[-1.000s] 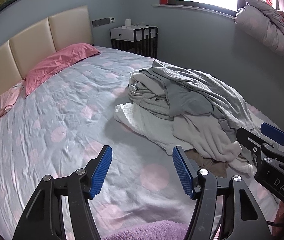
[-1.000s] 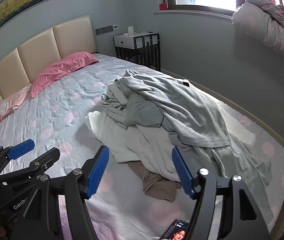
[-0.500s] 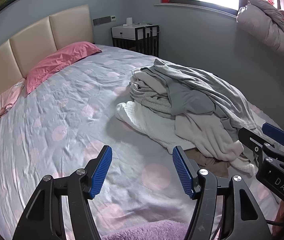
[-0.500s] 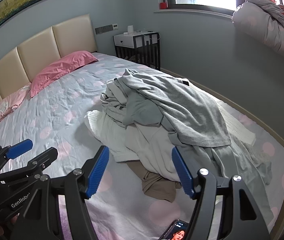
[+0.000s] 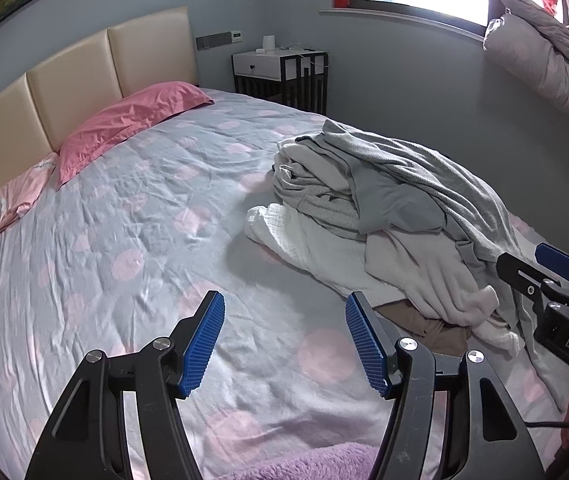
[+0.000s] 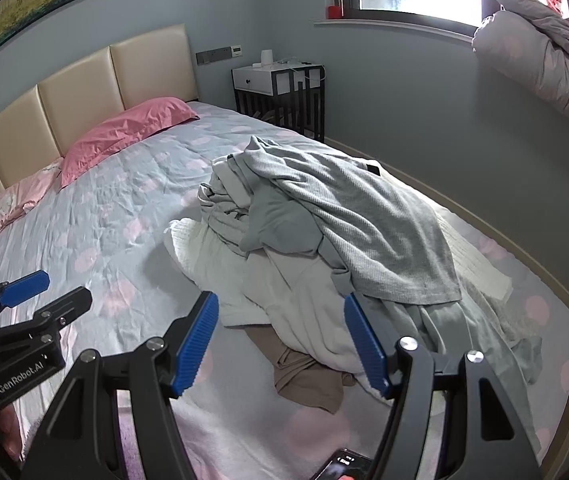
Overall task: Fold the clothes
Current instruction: 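Reach the right tool into the pile and grasp the grey knit garment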
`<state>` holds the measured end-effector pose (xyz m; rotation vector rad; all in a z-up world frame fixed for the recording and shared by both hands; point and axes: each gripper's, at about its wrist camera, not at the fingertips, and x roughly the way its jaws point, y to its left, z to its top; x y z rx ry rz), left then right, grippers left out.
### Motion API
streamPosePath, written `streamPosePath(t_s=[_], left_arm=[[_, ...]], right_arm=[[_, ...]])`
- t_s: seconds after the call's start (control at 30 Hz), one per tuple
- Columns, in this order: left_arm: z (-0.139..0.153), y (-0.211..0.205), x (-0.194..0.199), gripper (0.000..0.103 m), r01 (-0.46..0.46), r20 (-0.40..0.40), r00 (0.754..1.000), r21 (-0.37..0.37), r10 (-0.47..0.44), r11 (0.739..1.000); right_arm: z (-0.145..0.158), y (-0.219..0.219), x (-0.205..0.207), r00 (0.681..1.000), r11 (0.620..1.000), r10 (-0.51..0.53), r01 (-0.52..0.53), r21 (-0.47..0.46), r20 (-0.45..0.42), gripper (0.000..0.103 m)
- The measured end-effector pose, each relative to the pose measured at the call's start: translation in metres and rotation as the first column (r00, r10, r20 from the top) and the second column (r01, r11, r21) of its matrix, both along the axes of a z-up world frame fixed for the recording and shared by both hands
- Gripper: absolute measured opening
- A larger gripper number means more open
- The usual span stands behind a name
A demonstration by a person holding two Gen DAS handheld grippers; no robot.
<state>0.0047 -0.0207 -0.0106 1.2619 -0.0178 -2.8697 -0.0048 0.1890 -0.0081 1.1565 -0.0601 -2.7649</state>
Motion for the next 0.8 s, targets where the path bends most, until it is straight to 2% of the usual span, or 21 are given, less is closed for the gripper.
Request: streamPosePath(t_s=[0.13,0.23,0.33,0.37,0.47,0.6,0.73,0.8], left_arm=[[0.0,-0.026,0.001,0.065,-0.042,-0.04,0.998,0.013,0.042,0.999],[-0.002,-0.052,0.0,0.065,-0.071,-0.048,0.996,0.044,0.073,0.996],[-0.005,-0.081,-0.002,0.075,-0.09,-0.037,0.995,0.13,0.095,0.987],[-0.005,-0.09,-0.003,0.081,-0.091,-0.041,0.994,0.156,0.099,0.984],[-0.004,-0.113,-0.002,0.081,-0.087,-0.068,0.992,0.221,0.105,0.971],[-0.003,-0.145,-0.004,0.081,-0.158,-0.082,0.979,0.271,0.187,0.949],[-0.012,-0.173,-0.012,0.081,-0.216,-0.038,0.97,0.335,0.242,0.917],[-0.018,-0.18,-0.016,0.081,-0.231,-0.014,0.968,0.332,0.25,0.914]], right_arm=[[0.0,0.025,-0.014,0.999,0.995,0.032,-0.029,-0.095,0.029,0.065],[-0.001,0.044,-0.024,0.999,0.991,0.034,-0.03,-0.128,0.028,0.065],[-0.006,0.06,-0.036,0.997,0.989,0.038,-0.028,-0.148,0.068,0.065],[-0.008,0.062,-0.042,0.997,0.989,0.033,-0.023,-0.147,0.07,0.065],[-0.013,0.069,-0.057,0.997,0.989,0.019,-0.007,-0.146,0.077,0.064],[-0.021,0.079,-0.078,0.996,0.99,-0.001,0.013,-0.144,0.087,0.06],[-0.028,0.088,-0.099,0.995,0.99,-0.019,0.033,-0.14,0.096,0.052],[-0.03,0.083,-0.113,0.995,0.994,-0.005,0.015,-0.11,0.096,0.051]])
